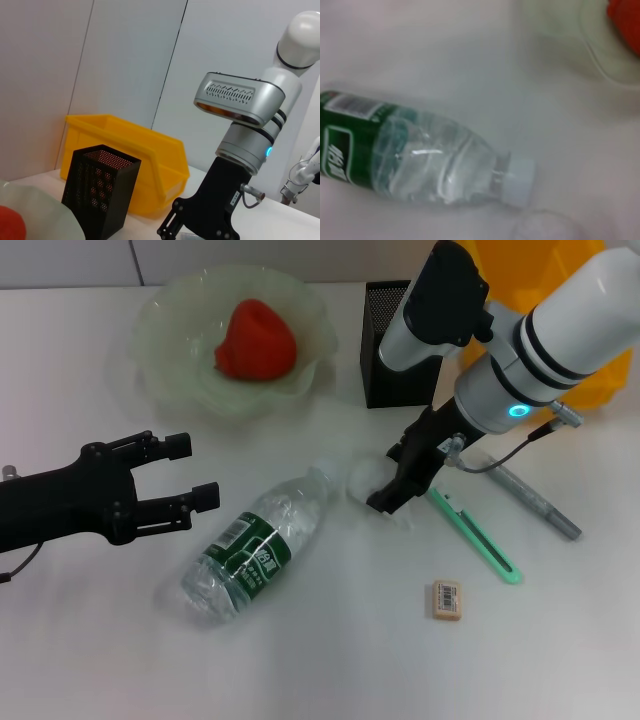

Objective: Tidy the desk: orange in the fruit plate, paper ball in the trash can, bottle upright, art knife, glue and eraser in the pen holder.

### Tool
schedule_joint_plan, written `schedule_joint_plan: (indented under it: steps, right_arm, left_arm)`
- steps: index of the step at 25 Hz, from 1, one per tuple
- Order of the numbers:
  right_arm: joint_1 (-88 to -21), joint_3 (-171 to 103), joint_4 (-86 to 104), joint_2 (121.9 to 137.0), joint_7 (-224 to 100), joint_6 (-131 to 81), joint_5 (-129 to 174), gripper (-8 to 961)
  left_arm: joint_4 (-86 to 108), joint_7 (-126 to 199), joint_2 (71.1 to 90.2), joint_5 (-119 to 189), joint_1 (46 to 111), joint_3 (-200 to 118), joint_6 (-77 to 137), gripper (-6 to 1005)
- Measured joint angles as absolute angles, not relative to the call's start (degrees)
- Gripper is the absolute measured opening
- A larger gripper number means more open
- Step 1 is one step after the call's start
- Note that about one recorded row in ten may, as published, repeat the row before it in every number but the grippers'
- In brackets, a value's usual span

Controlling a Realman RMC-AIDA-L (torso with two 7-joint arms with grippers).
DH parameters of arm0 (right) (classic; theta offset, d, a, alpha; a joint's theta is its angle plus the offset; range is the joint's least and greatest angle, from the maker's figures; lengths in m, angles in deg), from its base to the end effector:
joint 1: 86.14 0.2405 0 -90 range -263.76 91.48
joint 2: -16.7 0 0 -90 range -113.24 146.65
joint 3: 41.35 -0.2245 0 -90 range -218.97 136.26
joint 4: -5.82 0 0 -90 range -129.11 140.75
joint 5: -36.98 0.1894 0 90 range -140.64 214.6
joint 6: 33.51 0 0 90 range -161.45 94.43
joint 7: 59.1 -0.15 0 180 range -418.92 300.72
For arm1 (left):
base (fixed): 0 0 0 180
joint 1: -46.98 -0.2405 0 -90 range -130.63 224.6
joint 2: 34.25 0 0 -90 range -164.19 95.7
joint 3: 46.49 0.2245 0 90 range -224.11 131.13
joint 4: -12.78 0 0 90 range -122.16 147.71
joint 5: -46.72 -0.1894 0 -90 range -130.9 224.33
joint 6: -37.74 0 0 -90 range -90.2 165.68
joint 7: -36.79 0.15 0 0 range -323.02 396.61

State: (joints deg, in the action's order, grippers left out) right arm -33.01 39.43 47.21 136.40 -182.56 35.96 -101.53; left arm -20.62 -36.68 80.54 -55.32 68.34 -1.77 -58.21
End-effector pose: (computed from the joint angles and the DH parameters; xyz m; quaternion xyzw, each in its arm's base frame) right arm 0.1485 0.3562 -0.0637 -0.9673 0.1754 -0.1563 0.0950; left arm -0.2506 0.2620 0.0301 -0.9174 -0.2216 -0.3041 0.1295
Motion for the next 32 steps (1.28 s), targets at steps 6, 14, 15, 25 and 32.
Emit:
schedule_joint_plan:
  steps: [6, 14, 15, 25, 32]
  right_arm:
    - [-33.4, 39.5, 47.5, 136.38, -181.2, 36.1, -99.4, 701]
    - [-36.9, 38.7, 55.1, 136.02, -181.8, 41.3, -99.8, 497]
    - [-39.5, 37.8, 61.4, 135.85, -183.0, 45.0, -100.6, 492]
    - [-48.6, 29.4, 94.2, 135.85, -194.9, 56.4, -117.2, 530]
    - [-49.0, 24.5, 91.7, 135.83, -198.4, 41.9, -120.3, 572]
  left_arm:
    - [-20.6, -36.7, 80.69, -55.3, 68.5, -1.8, -57.6, 844]
    - [-20.5, -36.4, 80.71, -55.3, 68.2, -1.7, -57.3, 844]
    - [-20.2, -36.3, 80.60, -55.3, 68.2, -1.8, -57.3, 844]
    - [-19.8, -36.2, 80.46, -55.3, 68.6, -1.7, -57.3, 843]
    - [-19.8, -36.1, 80.69, -55.4, 69.0, -1.7, -57.2, 843]
